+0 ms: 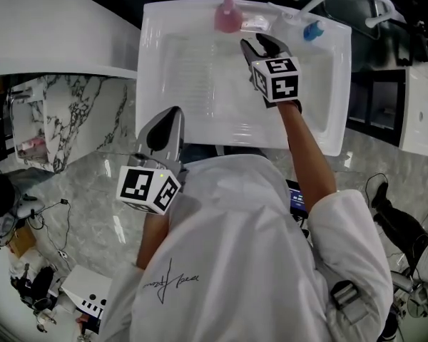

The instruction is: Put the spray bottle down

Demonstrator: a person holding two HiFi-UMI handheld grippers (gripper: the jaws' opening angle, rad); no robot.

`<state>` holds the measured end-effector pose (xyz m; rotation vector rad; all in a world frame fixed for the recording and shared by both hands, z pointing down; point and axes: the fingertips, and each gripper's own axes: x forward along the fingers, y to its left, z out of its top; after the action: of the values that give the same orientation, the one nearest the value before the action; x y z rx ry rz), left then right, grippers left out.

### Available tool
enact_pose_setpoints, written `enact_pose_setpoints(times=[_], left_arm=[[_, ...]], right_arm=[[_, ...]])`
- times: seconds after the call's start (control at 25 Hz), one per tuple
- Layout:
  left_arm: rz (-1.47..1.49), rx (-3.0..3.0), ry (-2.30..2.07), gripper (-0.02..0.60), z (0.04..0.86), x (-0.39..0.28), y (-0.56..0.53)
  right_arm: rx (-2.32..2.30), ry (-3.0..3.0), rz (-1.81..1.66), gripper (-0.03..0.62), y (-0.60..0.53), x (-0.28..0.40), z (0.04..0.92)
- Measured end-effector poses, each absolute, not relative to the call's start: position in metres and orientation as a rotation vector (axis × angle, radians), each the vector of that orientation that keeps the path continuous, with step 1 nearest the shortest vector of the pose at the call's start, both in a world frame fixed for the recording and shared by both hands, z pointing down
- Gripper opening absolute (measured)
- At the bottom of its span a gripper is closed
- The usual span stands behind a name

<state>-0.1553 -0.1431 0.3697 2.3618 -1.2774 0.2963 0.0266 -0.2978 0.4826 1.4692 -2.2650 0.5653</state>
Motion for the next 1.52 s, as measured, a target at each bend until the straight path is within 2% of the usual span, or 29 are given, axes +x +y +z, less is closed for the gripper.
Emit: enact_pose_setpoints(times=[0.2, 0.76, 0.88, 1.52], left_arm=[[0.279, 2.367, -1.287, 0.028, 0.369, -0.152, -0.136], [0.255, 2.389, -1.294, 0.028, 0.369, -0.142, -0.128], [0.247, 2.387, -1.305, 0.028, 0.368, -0.142, -0.128], [0.237, 2.365, -1.319, 0.028, 0.375, -0.143, -0.124]], right_arm=[[1.484, -2.276, 0.55, 0.092, -0.282, 0.032, 0.472], [1.501, -2.273, 0.568, 0.042, -0.242, 0.055, 0.455], [1.509, -2.276, 0.577, 0.007, -0.234, 0.06, 0.45], [1.486, -2.307, 0.596, -0.002, -0.203, 0.06, 0.435]])
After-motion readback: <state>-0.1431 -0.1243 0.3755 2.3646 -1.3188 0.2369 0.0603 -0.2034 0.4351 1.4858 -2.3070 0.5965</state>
